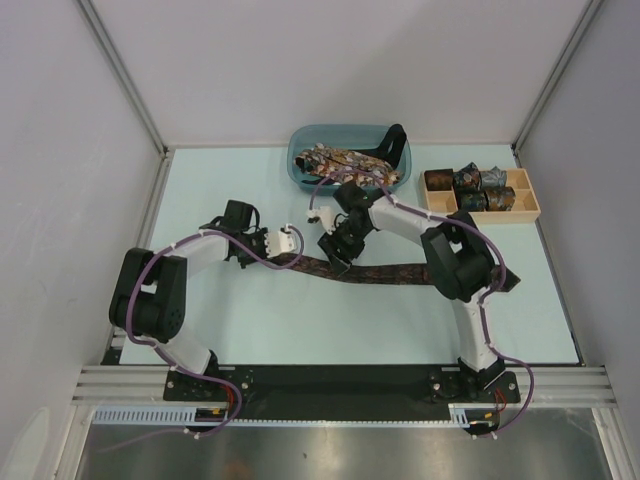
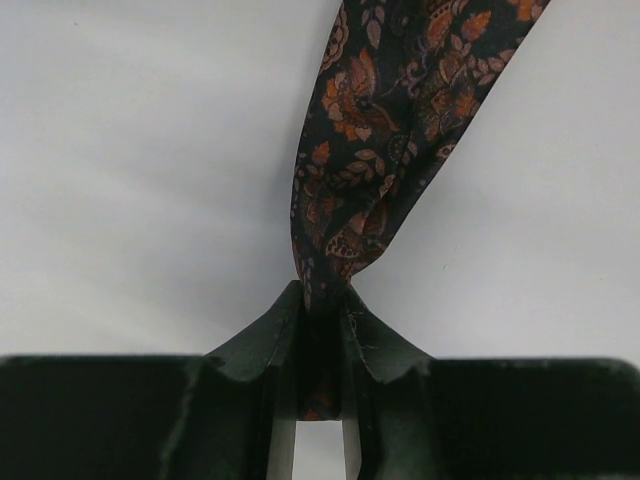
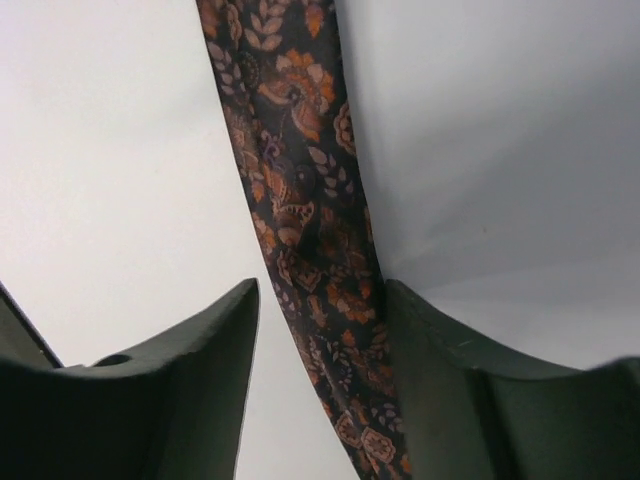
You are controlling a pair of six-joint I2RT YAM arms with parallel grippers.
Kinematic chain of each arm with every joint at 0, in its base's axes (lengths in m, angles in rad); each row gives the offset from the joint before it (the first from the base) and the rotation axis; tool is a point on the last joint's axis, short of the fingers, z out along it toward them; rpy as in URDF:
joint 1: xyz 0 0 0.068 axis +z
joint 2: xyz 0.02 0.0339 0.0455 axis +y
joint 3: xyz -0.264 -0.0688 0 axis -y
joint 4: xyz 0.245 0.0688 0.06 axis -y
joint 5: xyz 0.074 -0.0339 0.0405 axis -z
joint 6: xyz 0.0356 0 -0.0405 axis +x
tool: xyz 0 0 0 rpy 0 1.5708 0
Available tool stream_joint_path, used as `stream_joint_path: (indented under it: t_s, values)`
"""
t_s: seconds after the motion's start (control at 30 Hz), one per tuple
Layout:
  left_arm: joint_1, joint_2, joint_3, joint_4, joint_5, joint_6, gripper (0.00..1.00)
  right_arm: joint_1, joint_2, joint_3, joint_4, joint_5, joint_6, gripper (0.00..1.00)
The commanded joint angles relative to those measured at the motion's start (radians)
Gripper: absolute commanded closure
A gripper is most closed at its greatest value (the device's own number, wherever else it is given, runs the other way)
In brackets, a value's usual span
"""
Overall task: Roll the ties
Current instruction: Roll the tie at the center of the board.
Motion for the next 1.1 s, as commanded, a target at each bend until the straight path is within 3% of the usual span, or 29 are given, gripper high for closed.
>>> stream_joint_path:
  t_s: [0.0, 0.23, 0.37, 0.4, 0.53, 0.67, 0.83, 1.07]
  values:
    - [0.015, -0.005, 0.020, -0.019, 0.011, -0.018, 0.76, 0.002, -0.078, -0.063, 0.027, 0.120, -0.067, 0.37]
    - [0.037, -0.013, 0.015, -0.037, 0.011, -0.009, 0.76, -0.085, -0.205, -0.085, -0.069, 0.114, -0.126, 0.32]
    - [0.037, -0.022, 0.012, -0.045, 0.025, -0.001, 0.75, -0.229, -0.310, -0.106, -0.242, 0.073, -0.235, 0.31]
    - [0.035, -0.022, 0.014, -0.045, 0.030, -0.001, 0.76, -0.313, -0.328, -0.122, -0.272, 0.073, -0.266, 0.31]
    - [0.037, -0.020, 0.017, -0.050, 0.031, 0.007, 0.75, -0.512, -0.380, -0.177, -0.353, 0.148, -0.453, 0.31]
    - [0.035, -0.014, 0.023, -0.059, 0.028, 0.007, 0.75, -0.671, -0.393, -0.191, -0.324, 0.246, -0.602, 0.34]
    - [0.035, -0.014, 0.018, -0.059, 0.020, 0.008, 0.74, -0.835, -0.385, -0.207, -0.232, 0.251, -0.669, 0.49]
    - [0.035, -0.010, 0.012, -0.059, 0.010, 0.007, 0.74, -0.831, -0.368, -0.344, -0.047, 0.283, -0.716, 0.55]
